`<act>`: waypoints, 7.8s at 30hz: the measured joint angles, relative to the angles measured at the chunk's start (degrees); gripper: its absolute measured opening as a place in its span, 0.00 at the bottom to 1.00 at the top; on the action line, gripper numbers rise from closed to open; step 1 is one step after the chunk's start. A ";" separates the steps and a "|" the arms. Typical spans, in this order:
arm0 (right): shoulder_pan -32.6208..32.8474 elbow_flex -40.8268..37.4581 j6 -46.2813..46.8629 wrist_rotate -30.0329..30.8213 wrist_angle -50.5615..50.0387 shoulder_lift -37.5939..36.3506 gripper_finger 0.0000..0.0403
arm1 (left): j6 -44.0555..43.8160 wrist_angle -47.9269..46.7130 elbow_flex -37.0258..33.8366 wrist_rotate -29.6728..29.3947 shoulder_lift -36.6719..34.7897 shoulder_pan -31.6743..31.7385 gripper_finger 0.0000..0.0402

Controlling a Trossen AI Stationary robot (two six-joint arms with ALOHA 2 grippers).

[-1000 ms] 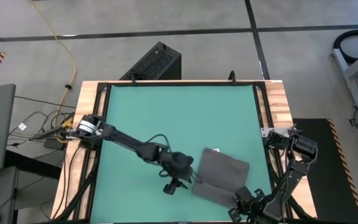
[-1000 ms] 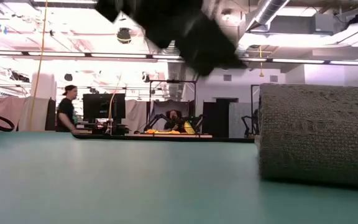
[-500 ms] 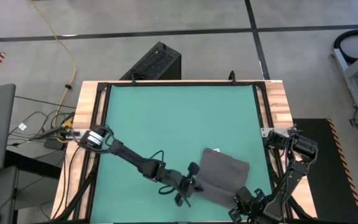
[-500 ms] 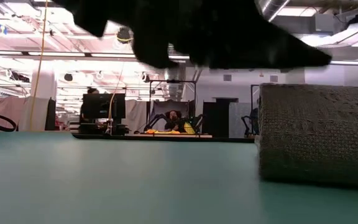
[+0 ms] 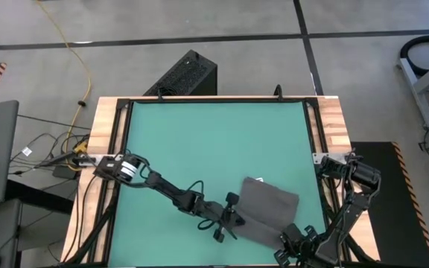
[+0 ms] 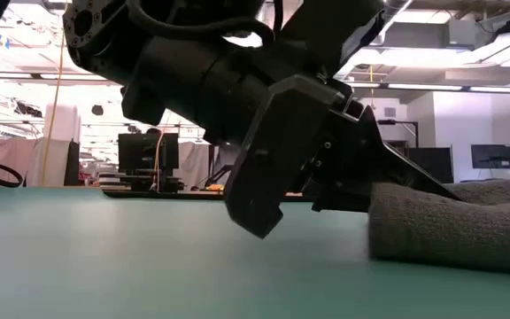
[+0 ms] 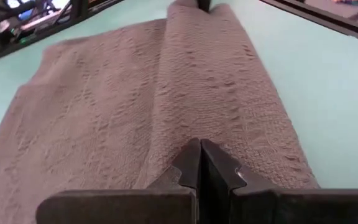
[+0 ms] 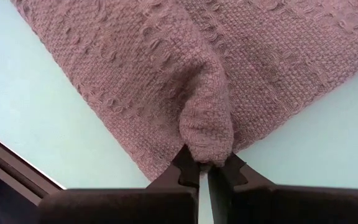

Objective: Roll towel
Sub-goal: Roll the gray towel

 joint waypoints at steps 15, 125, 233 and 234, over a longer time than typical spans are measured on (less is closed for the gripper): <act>4.28 10.61 1.81 5.71 -20.91 0.15 0.16 | -4.63 -4.53 0.02 -0.48 0.17 0.91 0.00; -0.42 -8.94 -12.07 22.92 -3.61 -0.07 0.04 | 5.59 -9.23 1.03 9.37 -7.26 17.12 0.00; -34.61 -8.09 -71.74 19.67 32.93 -0.05 0.04 | -35.50 -12.96 -23.08 -43.08 -22.13 -20.92 0.00; -34.62 -8.09 -71.74 19.64 32.94 -0.07 0.04 | -36.63 -13.71 -23.05 -42.87 -21.49 -20.68 0.00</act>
